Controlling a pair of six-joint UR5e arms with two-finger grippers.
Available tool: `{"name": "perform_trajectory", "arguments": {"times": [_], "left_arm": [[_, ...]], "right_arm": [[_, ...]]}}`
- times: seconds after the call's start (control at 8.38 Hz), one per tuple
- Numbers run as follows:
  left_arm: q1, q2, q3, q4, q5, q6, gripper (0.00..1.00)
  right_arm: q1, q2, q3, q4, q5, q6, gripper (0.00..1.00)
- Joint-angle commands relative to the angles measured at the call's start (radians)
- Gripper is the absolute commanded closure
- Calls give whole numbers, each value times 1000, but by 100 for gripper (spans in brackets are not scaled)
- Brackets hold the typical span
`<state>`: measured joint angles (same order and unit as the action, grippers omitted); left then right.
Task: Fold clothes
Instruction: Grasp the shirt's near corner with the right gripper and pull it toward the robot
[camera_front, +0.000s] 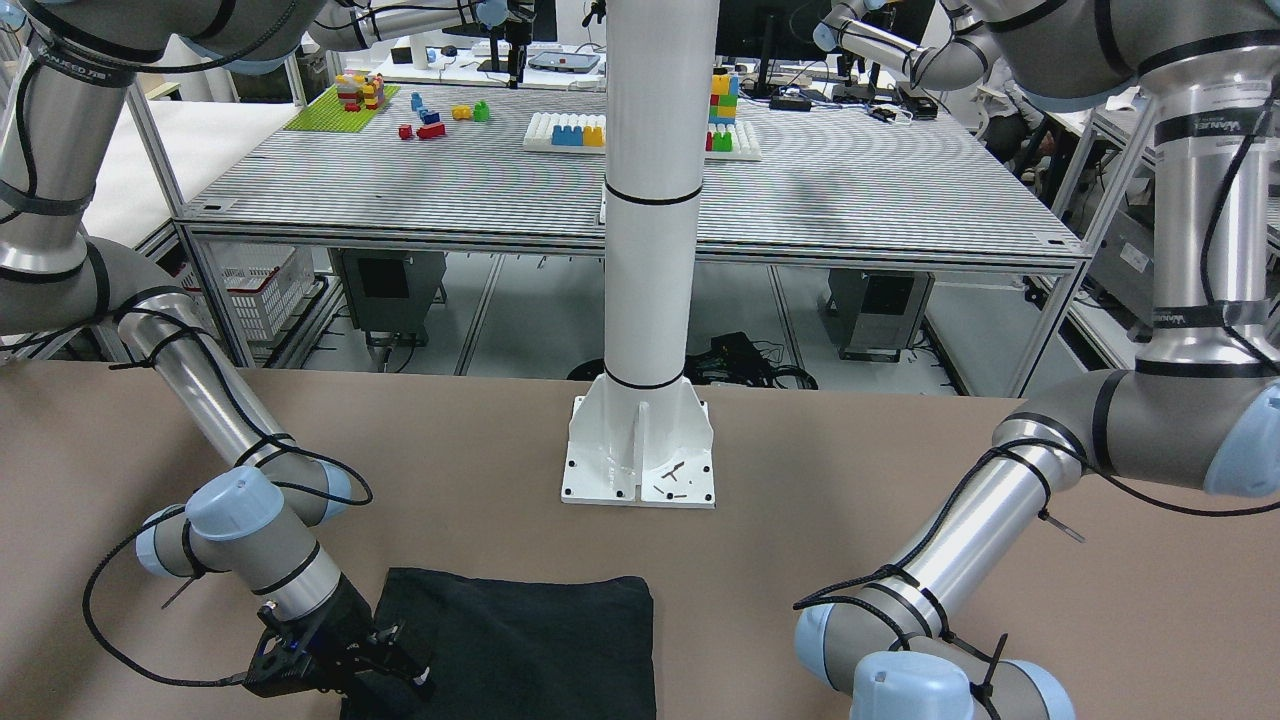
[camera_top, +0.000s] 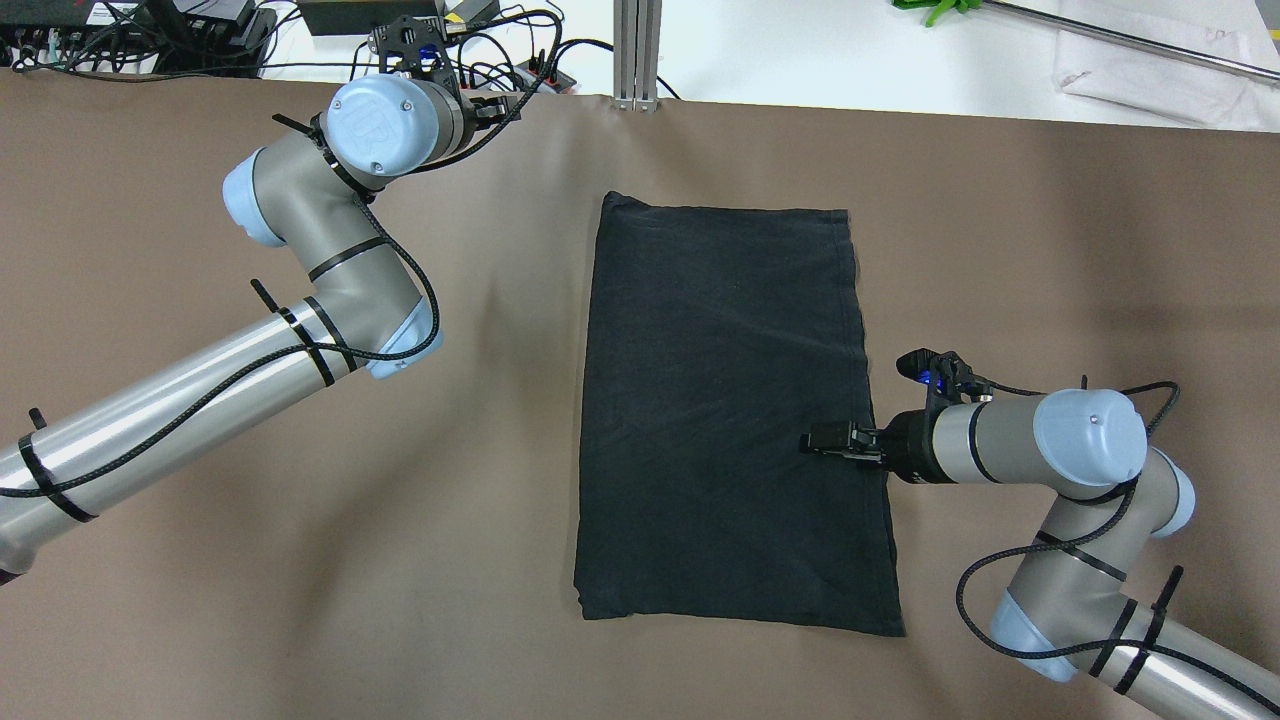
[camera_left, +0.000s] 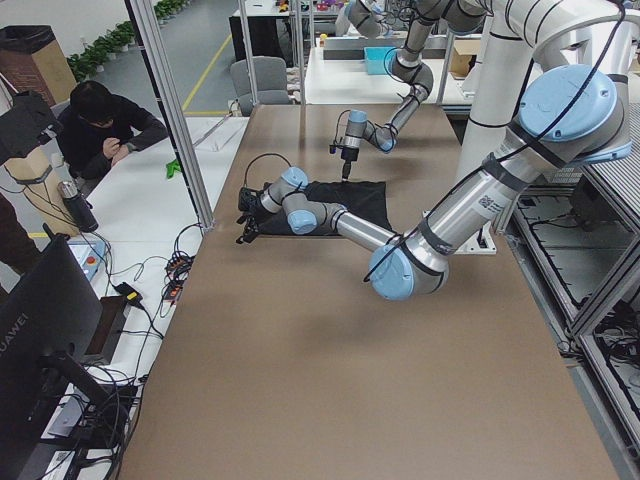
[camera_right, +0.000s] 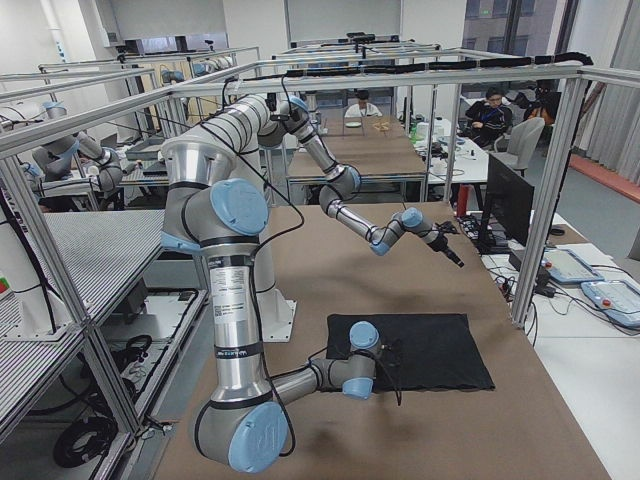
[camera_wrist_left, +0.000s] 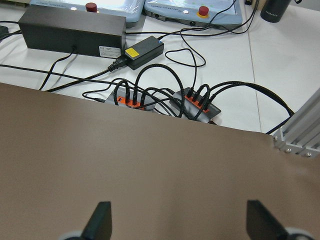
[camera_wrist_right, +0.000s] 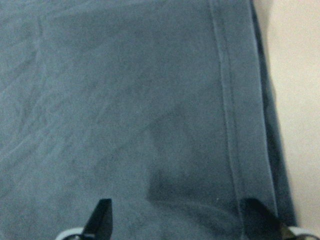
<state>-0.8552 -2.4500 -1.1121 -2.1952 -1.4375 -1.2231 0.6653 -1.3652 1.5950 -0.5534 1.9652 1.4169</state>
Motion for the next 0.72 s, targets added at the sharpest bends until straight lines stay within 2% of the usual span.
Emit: {"name": "perform_trajectory", "arguments": {"times": [0.0, 0.24, 0.48, 0.6], "left_arm": [[1, 0, 0, 0, -1, -1, 5], [2, 0, 0, -1, -3, 1, 6], [2, 2, -12, -3, 2, -1, 5], [4, 3, -14, -2, 2, -1, 6]], "right_arm": [[3, -64, 121, -8, 44, 8, 6], [2, -83, 166, 1, 59, 154, 6], [-9, -164, 236, 9, 54, 206, 6], [-19, -214, 241, 47, 52, 218, 6]]}}
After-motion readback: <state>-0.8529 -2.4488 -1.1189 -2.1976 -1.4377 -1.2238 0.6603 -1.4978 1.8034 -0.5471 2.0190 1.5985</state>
